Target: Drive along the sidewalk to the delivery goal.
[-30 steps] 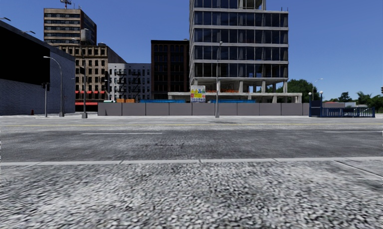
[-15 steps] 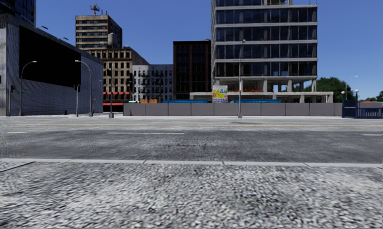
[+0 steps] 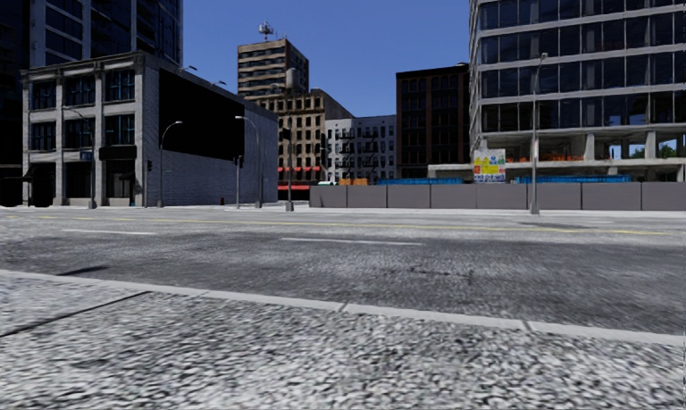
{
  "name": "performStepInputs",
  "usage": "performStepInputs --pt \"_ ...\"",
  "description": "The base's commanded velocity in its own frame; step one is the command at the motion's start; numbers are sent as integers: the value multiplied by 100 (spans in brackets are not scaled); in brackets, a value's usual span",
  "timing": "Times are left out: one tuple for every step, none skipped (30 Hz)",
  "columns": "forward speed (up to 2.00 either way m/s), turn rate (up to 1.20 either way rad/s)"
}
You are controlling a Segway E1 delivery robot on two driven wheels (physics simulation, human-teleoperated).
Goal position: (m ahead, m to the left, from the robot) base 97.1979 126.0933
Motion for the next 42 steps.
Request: performStepInputs --pt "160 68" --pt "160 68" --pt "162 69" --pt "163 72" --pt "163 75" --pt "163 76" --pt "163 81" --pt "163 81" --pt "163 85" --pt "163 87" --pt "163 88" --pt "163 88" --pt "163 88" --pt "163 88" --pt "163 91" --pt "163 92" --pt "163 92" --pt "163 93" --pt "163 93" --pt "164 93" --pt "164 93" --pt "164 93" --pt "164 93" --pt "164 93" --pt "164 93" --pt "164 93" --pt "164 94" --pt "161 96" --pt "161 97" --pt "161 97" --pt "160 99" --pt "160 104" --pt "160 110" --pt "160 110" --pt "159 114" --pt "157 115" --pt "157 115" --pt "157 115" --pt "157 115" --pt "157 115" --pt "157 115" --pt "157 115"
